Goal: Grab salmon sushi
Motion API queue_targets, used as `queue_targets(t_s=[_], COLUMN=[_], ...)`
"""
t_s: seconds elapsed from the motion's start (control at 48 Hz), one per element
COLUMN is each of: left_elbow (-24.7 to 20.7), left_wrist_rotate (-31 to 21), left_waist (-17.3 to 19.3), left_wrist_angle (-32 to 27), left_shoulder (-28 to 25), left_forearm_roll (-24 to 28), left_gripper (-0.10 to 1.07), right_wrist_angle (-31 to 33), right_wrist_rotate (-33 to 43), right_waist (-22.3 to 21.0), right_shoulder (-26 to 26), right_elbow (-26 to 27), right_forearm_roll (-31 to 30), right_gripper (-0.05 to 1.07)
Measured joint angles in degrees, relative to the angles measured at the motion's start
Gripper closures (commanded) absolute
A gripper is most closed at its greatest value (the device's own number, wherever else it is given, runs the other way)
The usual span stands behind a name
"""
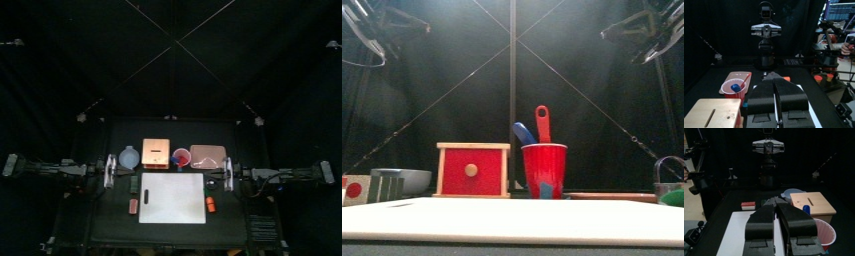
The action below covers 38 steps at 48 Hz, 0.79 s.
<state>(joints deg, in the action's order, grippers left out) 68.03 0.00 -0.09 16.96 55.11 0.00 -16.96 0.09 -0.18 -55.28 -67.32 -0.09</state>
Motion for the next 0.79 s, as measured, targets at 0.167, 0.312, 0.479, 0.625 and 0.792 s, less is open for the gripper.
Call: queue_targets(t_s=[0.167, 0.312, 0.479, 0.625, 0.792], left_elbow=[-7.82, -16.0, -17.14, -14.85, -14.33], left_wrist_rotate=[-0.44, -1.14, -8.61, -26.46, -56.51], left_waist=[4.04, 5.89, 6.77, 8.35, 4.92], left_wrist_angle=[-21.88, -35.42, -40.17, -51.06, -66.8], left_shoulder=[-10.11, -18.54, -21.01, -21.27, -21.27], left_forearm_roll=[-16.26, -22.15, -25.66, -22.68, -6.94], left_gripper=[0.82, 0.82, 0.82, 0.82, 0.8], right_wrist_angle=[0.26, 0.97, 4.31, 6.86, 8.26], right_wrist_rotate=[0.44, 0.35, 0.44, 0.44, 0.44], right_waist=[-1.76, -2.02, -2.02, -2.02, -2.11], right_shoulder=[6.68, 12.48, 15.29, 15.12, 15.03], right_elbow=[0.53, 3.08, 4.48, 4.57, 4.57], right_forearm_roll=[-2.02, -2.02, -1.93, -1.85, -1.85], right_gripper=[0.97, 0.97, 0.97, 0.96, 0.96])
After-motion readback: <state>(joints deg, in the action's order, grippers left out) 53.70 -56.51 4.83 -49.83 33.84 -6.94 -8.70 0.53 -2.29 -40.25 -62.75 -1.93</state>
